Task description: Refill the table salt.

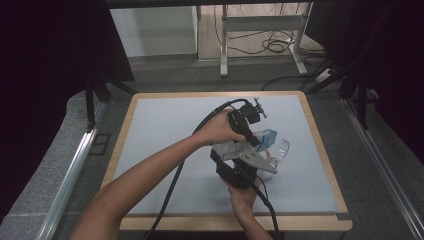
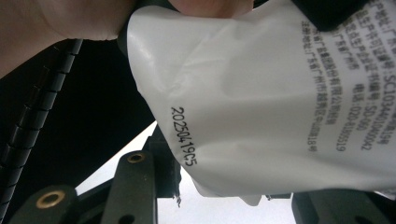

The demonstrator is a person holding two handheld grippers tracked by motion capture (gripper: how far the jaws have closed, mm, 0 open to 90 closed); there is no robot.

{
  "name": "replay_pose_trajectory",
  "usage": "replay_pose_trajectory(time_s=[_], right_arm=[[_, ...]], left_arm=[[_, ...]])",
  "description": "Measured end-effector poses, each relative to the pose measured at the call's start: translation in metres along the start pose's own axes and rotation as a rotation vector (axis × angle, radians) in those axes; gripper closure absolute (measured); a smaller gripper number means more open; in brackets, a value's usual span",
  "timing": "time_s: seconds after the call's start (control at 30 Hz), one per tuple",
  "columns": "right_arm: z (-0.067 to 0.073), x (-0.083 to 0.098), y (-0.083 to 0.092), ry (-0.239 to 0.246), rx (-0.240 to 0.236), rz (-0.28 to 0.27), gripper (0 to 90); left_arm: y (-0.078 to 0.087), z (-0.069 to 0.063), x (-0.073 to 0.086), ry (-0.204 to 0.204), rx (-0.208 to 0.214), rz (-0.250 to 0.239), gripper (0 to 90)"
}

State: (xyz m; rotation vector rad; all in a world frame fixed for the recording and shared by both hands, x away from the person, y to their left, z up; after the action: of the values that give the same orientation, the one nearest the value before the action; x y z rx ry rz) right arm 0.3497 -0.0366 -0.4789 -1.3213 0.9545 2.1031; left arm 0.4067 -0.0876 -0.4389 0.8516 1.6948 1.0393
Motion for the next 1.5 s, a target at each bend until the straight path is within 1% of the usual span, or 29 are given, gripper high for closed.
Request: replay_pose_trajectory(time_s=[0.13, 0.17, 0.3, 0.43, 0.8, 0.9, 1.3, 1.5], right_arm=[[0.0002, 0.0002, -0.0003, 0.000, 0.001, 0.000, 57.0], [0.0003, 0.0003, -0.0004, 0.000, 0.001, 0.000, 57.0], [0.0005, 0.0011, -0.0013, 0.000, 0.000, 0.004, 57.0], [0.0003, 0.0018, -0.0020, 0.000, 0.000, 0.007, 57.0], [-0.0009, 0.0011, -0.0017, -0.002, 0.004, 0.004, 57.0], [-0.0012, 0.0006, -0.0008, -0.003, 0.007, 0.001, 57.0], [-0.0035, 0.0008, -0.0011, -0.002, 0.014, -0.001, 56.9], [-0.0042, 0.0012, -0.0011, -0.005, 0.016, -0.002, 56.9]], left_arm=[[0.0000, 0.0001, 0.0004, 0.000, 0.000, 0.000, 89.9], [0.0003, 0.0007, 0.0011, -0.006, -0.001, 0.004, 89.8], [-0.0007, 0.0013, 0.0018, 0.002, 0.002, 0.001, 89.8], [-0.0013, 0.0021, 0.0022, 0.002, 0.004, 0.002, 89.8], [-0.0026, 0.0023, 0.0011, 0.004, 0.006, 0.000, 89.8], [-0.0027, 0.0019, -0.0001, -0.001, 0.008, 0.000, 89.8], [-0.0060, 0.0024, -0.0007, -0.003, 0.013, 0.006, 89.9], [-0.0067, 0.0026, -0.0014, 0.003, 0.016, 0.001, 89.9]])
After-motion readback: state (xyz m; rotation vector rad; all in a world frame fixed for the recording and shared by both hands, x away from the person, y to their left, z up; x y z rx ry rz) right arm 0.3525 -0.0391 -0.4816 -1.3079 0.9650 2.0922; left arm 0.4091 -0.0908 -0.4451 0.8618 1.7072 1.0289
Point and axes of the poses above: each handheld gripper's, and its own axes: y roughly backward along the jaws, x roughly out of its underside, z roughly to its left, the point moved 9 cm from there along -y, roughly forward along the jaws, and after that the axes turned 9 degrees about z, right-handed, at the moved point
